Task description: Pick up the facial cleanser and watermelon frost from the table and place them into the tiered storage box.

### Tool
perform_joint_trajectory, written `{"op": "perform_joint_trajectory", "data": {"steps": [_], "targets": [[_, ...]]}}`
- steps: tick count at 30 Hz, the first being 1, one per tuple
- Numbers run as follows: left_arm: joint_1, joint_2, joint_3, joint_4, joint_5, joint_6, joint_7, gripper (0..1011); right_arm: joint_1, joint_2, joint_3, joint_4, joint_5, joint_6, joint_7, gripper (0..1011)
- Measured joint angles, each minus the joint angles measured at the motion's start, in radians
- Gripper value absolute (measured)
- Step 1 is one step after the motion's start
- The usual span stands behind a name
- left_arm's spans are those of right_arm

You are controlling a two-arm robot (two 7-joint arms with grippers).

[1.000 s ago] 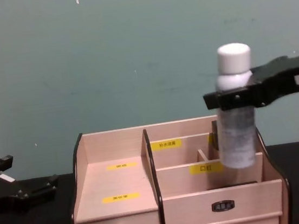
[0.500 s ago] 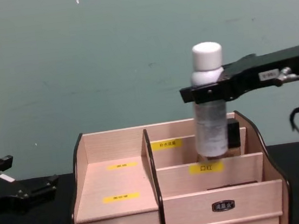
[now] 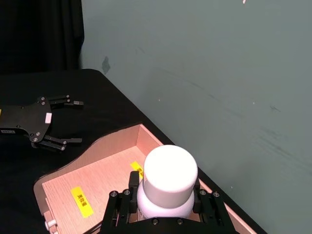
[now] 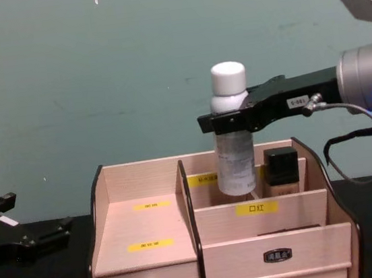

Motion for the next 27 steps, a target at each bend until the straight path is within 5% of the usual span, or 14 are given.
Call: {"op": "perform_joint_trajectory", "data": {"steps": [14, 27], "targets": [[0.0, 0.0, 0.0, 0.0, 0.0, 0.0, 0.0, 1010, 0.058, -0.061, -0.026, 0.115, -0.025, -0.046, 0.028, 594], [0.0, 0.0, 0.0, 0.0, 0.0, 0.0, 0.0, 1010, 0.067, -0.079, -0.028, 0.157, -0.028, -0.062, 0.039, 595]]}}
